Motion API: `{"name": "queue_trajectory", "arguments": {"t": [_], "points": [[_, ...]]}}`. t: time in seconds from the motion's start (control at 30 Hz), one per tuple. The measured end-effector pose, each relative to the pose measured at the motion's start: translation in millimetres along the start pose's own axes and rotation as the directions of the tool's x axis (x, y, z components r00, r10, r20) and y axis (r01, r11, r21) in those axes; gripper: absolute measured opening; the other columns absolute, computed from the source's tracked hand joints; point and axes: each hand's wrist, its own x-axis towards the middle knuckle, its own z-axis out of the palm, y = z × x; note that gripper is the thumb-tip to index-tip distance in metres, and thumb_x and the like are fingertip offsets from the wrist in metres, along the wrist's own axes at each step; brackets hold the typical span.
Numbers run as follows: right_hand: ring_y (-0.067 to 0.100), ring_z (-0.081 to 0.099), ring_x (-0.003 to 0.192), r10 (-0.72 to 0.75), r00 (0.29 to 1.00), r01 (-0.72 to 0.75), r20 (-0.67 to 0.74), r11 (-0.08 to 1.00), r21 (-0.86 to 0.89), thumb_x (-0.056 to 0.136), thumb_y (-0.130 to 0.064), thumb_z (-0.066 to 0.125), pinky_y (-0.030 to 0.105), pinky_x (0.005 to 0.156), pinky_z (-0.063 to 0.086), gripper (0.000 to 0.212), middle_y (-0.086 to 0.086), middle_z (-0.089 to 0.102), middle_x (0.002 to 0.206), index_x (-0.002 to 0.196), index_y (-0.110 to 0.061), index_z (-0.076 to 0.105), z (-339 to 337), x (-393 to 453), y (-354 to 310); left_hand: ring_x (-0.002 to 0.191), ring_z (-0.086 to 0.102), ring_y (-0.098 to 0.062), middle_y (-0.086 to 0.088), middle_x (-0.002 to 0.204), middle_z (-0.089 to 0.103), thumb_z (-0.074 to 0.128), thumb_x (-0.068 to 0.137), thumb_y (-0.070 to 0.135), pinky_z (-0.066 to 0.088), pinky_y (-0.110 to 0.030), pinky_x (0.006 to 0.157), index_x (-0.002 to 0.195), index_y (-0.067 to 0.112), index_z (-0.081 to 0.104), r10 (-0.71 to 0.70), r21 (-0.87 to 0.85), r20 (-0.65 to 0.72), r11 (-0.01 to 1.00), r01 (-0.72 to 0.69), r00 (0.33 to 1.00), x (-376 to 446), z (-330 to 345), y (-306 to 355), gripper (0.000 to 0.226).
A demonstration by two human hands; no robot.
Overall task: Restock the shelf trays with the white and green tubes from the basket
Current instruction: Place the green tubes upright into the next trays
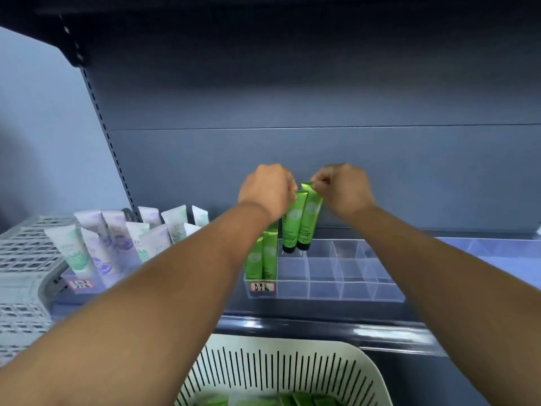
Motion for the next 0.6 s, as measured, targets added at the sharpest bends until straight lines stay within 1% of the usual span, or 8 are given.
{"name": "queue_trajectory", "arguments": {"t": [0.1,0.2,0.3,0.37,0.43,0.5,0.6], "points": [[0.026,0.064,0.101,0.004,0.999,-0.004,0.035,1.0,-0.01,0.087,-0.015,0.057,0.03,0.086,0.049,0.019,0.005,0.073,0.104,0.095,-0.017,0.075,14.2,14.8,7.7,0.101,0.064,-0.029,-0.007,0.105,0.07,0.064,0.087,0.019,0.052,-0.035,0.089,0.098,0.023,0.073,-0.016,0.006,0.039,1.0,0.015,0.999,13.6,13.5,-6.3,0.015],[0.026,0.065,0.097,-0.005,0.998,0.004,0.055,1.0,0.013,0.085,-0.014,0.058,0.033,0.086,0.051,0.017,0.006,0.074,0.099,0.088,-0.015,0.075,27.6,26.9,12.0,0.102,0.063,-0.03,-0.007,0.106,0.069,0.064,0.087,0.021,0.052,-0.036,0.09,0.098,0.023,0.072,-0.036,-0.004,0.068,0.999,0.036,0.997,24.8,25.9,-12.1,0.014],[0.028,0.066,0.091,-0.033,0.992,0.036,0.121,0.999,-0.016,0.084,-0.011,0.058,0.035,0.082,0.053,0.016,0.01,0.073,0.091,0.083,-0.009,0.073,41.3,34.4,14.8,0.103,0.062,-0.031,-0.009,0.108,0.069,0.064,0.087,0.021,0.051,-0.037,0.09,0.098,0.022,0.072,-0.053,0.004,0.093,0.999,0.053,0.994,31.6,37.1,-18.4,0.014],[0.027,0.066,0.09,-0.051,0.983,0.055,0.179,0.998,-0.017,0.085,-0.011,0.057,0.031,0.08,0.052,0.016,0.008,0.073,0.09,0.083,-0.009,0.073,49.5,36.0,17.7,0.103,0.062,-0.031,-0.008,0.109,0.069,0.065,0.086,0.021,0.051,-0.036,0.091,0.097,0.023,0.072,-0.065,0.015,0.105,0.998,0.064,0.992,33.3,43.7,-23.1,0.014],[0.024,0.066,0.092,-0.066,0.971,0.075,0.232,0.997,-0.034,0.086,-0.012,0.057,0.028,0.079,0.048,0.017,0.006,0.073,0.093,0.086,-0.013,0.074,56.6,35.7,21.6,0.105,0.062,-0.03,-0.007,0.109,0.068,0.065,0.085,0.02,0.051,-0.035,0.091,0.097,0.025,0.072,-0.081,0.034,0.118,0.996,0.078,0.99,33.8,49.3,-27.4,0.014],[0.022,0.066,0.096,-0.066,0.958,0.084,0.277,0.995,-0.054,0.089,-0.012,0.055,0.027,0.082,0.048,0.02,0.005,0.074,0.099,0.091,-0.014,0.075,62.0,33.8,25.4,0.106,0.061,-0.03,-0.007,0.112,0.067,0.065,0.086,0.02,0.05,-0.034,0.091,0.098,0.025,0.072,-0.095,0.06,0.132,0.994,0.087,0.987,33.4,54.3,-31.0,0.016],[0.024,0.065,0.1,-0.065,0.948,0.097,0.311,0.991,-0.091,0.091,-0.013,0.053,0.029,0.085,0.05,0.022,0.006,0.073,0.104,0.095,-0.013,0.074,67.2,30.0,29.9,0.108,0.06,-0.031,-0.008,0.116,0.064,0.064,0.085,0.019,0.049,-0.034,0.092,0.1,0.026,0.072,-0.112,0.081,0.144,0.992,0.101,0.983,32.6,60.8,-35.4,0.018]]}}
